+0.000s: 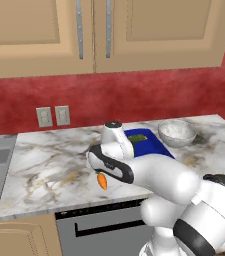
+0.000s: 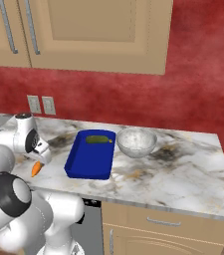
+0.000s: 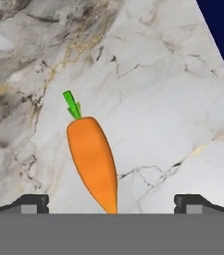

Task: Place the two vegetables and bowl onto the tray for setting up a vegetable dip station.

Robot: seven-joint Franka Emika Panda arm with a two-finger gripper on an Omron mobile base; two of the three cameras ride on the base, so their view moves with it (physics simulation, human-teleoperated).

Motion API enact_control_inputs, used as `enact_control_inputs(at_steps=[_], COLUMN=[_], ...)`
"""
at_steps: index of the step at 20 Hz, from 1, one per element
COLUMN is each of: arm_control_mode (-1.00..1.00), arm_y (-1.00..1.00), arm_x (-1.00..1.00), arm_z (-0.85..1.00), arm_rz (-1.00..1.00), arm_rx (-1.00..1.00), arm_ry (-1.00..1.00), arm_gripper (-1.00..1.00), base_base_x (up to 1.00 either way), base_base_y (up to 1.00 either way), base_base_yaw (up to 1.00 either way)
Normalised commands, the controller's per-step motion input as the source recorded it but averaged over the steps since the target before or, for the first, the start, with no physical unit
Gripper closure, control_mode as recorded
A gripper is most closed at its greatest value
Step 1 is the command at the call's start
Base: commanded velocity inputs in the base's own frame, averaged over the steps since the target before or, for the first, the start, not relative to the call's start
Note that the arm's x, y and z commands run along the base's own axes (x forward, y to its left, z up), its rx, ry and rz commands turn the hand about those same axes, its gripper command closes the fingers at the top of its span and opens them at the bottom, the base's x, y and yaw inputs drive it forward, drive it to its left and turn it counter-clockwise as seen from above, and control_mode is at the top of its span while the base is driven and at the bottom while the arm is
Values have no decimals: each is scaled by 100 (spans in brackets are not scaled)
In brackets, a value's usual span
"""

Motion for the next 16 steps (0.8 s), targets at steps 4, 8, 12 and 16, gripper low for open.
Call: enact_control_inputs(at_steps=[4,8,12,16], arm_control_mode=[-100,-100,-100,-100], arm_y=[7,8,6,3], arm_x=[13,6,1,5], arm_z=[-25,-28,-27,-26], arm_rz=[1,1,2,2], arm_rx=[0,0,0,0], arm_ry=[4,6,5,4], arm_gripper=[-100,-100,-100,-100], base_base_x=[0,0,0,0], base_base_y=[0,0,0,0], base_base_yaw=[0,0,0,0])
